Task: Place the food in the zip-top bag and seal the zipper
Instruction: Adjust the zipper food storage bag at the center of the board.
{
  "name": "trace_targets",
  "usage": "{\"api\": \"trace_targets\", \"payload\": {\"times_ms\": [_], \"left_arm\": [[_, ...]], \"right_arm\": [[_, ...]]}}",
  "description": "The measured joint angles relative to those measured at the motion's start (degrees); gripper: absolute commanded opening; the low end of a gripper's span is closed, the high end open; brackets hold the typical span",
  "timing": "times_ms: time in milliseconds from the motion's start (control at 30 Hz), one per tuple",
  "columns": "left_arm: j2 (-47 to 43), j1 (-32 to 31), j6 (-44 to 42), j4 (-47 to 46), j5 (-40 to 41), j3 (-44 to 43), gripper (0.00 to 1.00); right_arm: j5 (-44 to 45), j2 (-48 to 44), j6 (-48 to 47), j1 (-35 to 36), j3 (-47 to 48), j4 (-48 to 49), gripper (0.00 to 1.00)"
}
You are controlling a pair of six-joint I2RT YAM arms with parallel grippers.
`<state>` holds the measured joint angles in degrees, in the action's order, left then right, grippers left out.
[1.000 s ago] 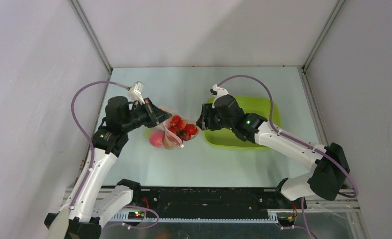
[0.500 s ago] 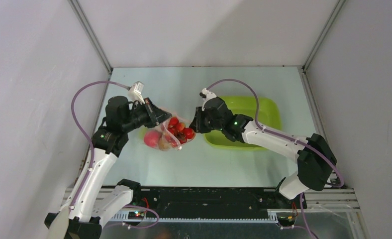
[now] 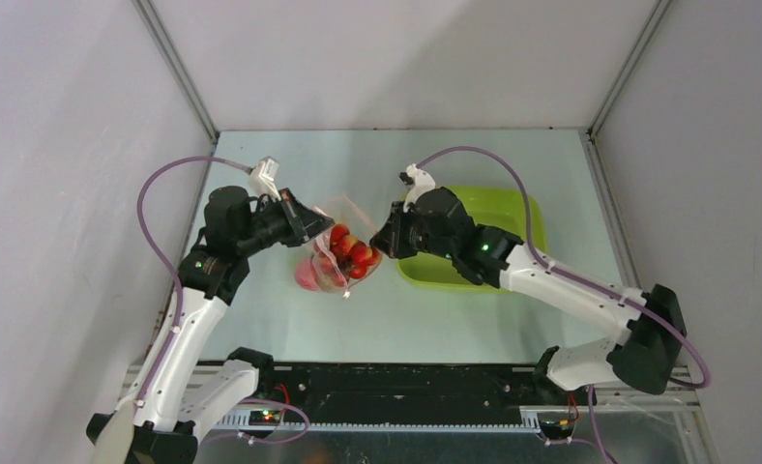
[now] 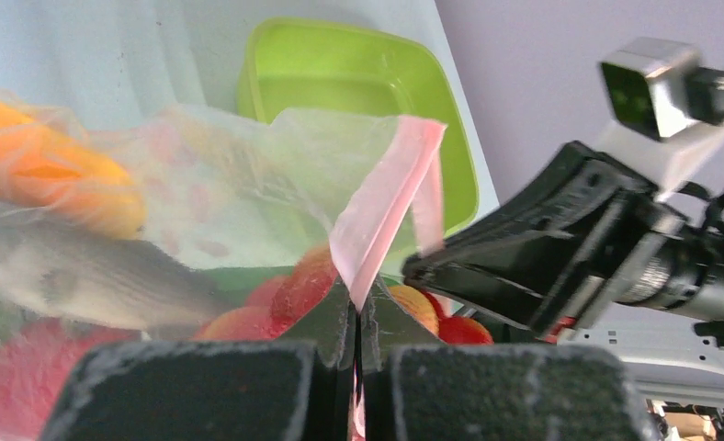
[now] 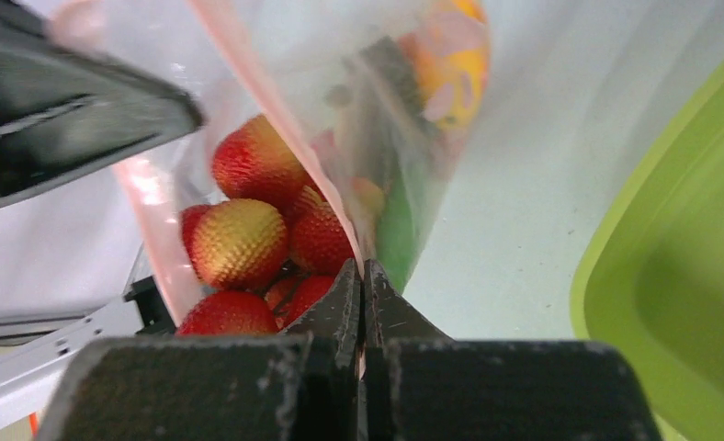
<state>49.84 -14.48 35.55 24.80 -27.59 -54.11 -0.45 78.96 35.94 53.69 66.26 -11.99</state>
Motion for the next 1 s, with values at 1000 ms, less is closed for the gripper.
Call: {"api": "trace_targets", "payload": {"times_ms": [1000], "left_arm": [[-2.29,-8.33,0.87,20.48,19.98,-12.31,0.00]], "right_arm": [[15.08,23.69,-16.72,4.02,54.49,-50.23,0.00]]}}
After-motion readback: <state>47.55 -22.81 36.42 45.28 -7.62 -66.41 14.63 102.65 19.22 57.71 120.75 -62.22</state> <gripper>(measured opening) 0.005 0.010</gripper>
